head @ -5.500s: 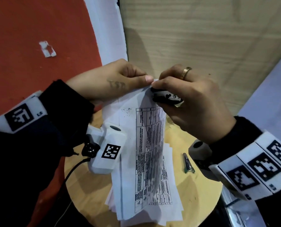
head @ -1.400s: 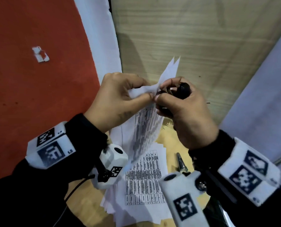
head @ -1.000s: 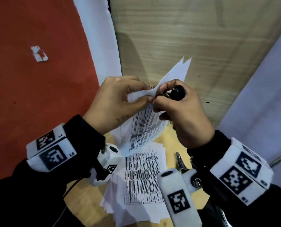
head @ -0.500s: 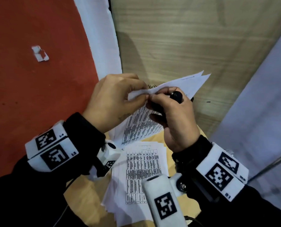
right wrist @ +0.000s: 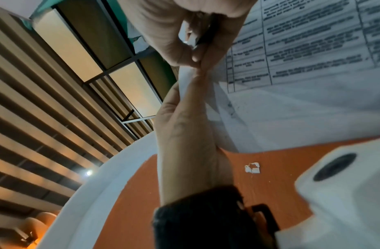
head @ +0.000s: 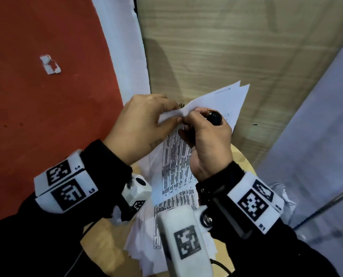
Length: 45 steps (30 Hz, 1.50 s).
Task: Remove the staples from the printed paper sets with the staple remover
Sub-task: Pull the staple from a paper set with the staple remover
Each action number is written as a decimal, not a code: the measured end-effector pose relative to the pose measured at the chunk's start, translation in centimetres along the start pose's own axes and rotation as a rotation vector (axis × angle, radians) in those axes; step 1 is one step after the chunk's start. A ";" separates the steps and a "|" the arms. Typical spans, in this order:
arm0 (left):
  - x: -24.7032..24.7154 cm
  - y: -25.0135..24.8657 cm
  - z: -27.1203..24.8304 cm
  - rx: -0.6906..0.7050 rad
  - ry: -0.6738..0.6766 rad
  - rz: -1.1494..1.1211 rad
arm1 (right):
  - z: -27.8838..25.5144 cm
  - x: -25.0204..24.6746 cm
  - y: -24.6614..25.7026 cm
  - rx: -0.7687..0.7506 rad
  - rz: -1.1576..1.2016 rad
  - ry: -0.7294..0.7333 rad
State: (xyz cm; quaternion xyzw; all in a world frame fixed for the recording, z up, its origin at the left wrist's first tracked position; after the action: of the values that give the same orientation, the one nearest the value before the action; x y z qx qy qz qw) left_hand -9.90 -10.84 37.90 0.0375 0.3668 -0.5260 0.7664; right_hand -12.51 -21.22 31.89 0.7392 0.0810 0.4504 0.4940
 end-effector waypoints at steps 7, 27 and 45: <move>1.3 0.5 -0.7 -0.083 0.071 -0.094 | 0.2 -1.3 -0.7 -0.060 -0.085 -0.044; 1.4 3.0 -1.7 -0.459 0.142 -0.427 | 0.1 -0.4 0.5 -0.160 -0.198 0.137; 1.2 -0.9 -1.2 0.257 0.202 0.165 | -2.1 1.0 3.2 -0.881 -0.961 0.465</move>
State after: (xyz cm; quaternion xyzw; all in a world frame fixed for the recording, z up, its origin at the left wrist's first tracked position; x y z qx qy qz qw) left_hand -11.08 -11.66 36.60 0.2178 0.3671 -0.4976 0.7551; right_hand -14.51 -20.87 35.24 0.2360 0.3126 0.3193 0.8629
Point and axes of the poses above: each hand's wrist, its own z-axis towards the middle knuckle, its own x-axis out of the palm, y = z × x, the point moved 7 cm from there along z, towards the middle knuckle, and after that the axes turned 10 degrees about -y, right-handed, at the moved point
